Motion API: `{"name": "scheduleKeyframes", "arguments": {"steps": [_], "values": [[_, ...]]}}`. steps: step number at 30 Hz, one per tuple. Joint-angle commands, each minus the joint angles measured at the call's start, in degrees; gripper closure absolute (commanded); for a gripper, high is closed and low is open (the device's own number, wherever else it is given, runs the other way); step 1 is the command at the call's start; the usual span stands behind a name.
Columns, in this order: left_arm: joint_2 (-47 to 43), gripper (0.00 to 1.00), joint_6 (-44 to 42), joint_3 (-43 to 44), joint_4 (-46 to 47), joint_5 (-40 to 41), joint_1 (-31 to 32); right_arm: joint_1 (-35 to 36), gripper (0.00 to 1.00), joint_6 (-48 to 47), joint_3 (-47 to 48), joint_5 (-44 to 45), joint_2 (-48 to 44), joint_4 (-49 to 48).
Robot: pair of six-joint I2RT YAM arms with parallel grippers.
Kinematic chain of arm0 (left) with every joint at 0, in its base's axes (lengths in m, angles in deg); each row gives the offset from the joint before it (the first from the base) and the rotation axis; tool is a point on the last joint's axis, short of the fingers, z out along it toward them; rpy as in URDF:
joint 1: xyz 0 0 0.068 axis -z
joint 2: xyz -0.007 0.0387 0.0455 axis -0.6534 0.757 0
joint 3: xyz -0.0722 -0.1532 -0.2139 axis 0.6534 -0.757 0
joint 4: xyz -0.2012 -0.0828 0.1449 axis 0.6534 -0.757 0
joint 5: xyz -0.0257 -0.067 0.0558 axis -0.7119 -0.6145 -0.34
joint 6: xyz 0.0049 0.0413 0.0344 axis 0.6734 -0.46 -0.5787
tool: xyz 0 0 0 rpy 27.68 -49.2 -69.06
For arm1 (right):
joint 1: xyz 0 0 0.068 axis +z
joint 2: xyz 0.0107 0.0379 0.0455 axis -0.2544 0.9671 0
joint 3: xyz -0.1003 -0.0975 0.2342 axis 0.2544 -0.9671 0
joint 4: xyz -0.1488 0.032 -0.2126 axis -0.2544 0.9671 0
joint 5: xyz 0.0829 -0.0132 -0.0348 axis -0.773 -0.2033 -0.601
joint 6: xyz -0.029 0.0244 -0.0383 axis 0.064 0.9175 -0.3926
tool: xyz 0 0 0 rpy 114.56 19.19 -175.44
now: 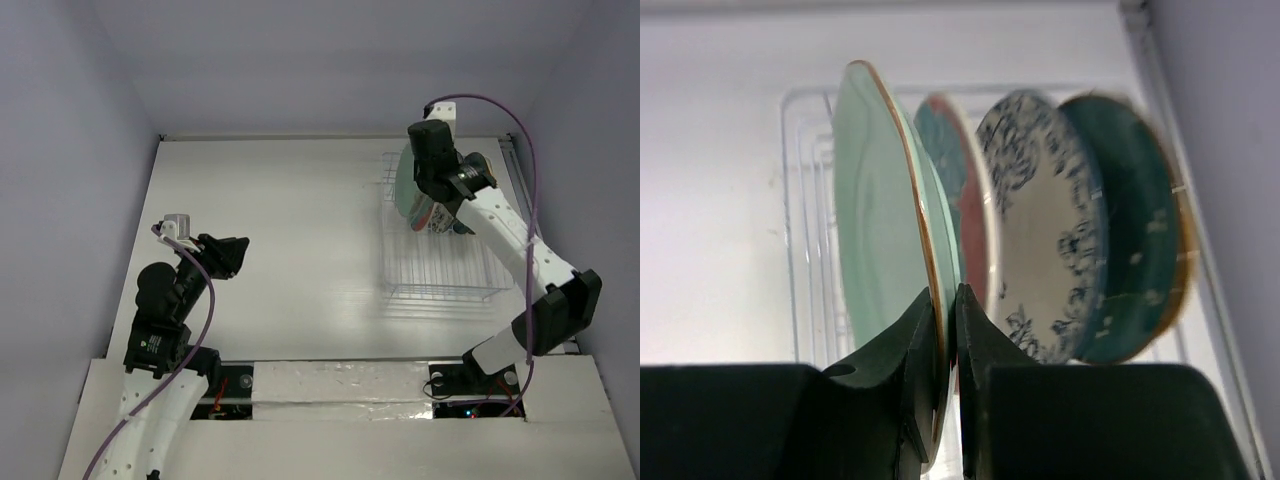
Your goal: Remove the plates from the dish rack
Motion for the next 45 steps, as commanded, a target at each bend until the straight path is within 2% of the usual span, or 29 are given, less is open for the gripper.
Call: {"name": "scheduleKeyframes", "arguments": {"steps": [1,6,10,12,17,21,25,32,38,44,45], "values": [[-0.05,0.67,0.35,1.05,2.36,-1.14,0.29,2.54,1.0,-1.36,7.46,3.6,-7.41,-5.29],[-0.49,0.65,0.44,1.14,2.36,-0.96,0.29,6.05,1.0,1.8,5.98,-2.36,-9.25,-7.04],[-0.49,0.65,0.44,1.05,2.36,-0.88,0.29,9.05,1.0,8.21,-0.26,-16.06,-8.91,-18.96],[-0.66,0.64,0.35,1.05,2.36,-0.7,0.29,11.06,1.0,12.59,-2.2,-23.36,-5.84,-24.42],[-1.02,0.64,0.44,1.05,2.36,-0.53,0.29,13.88,1.0,21.66,-1.24,-30.67,4.09,-32.7],[-1.19,0.64,0.44,1.05,2.36,-0.35,0.29,14.5,1.0,28.68,-0.1,-32.52,12.78,-38.33],[-1.37,0.63,0.53,1.05,2.27,-0.26,0.29,14.5,1.0,32.82,-2.02,-32.18,17.62,-41.94],[-1.63,0.63,0.52,1.14,2.09,0.18,0.29,14.5,1.0,34.94,-8.52,-24.46,19.05,-44.49],[-1.63,0.63,0.61,1.14,2.09,0.18,0.29,13.89,1.0,35.47,-9.94,-21.28,21.15,-42.91],[-1.72,0.63,0.53,1.05,2.27,-0.09,0.29,13.36,0.76,35.47,-11.34,-18.99,23.35,-40.81],[-1.72,0.63,0.53,1.05,2.27,-0.09,0.29,13.36,0.75,35.47,-11.43,-19.08,23.52,-40.45]]}}
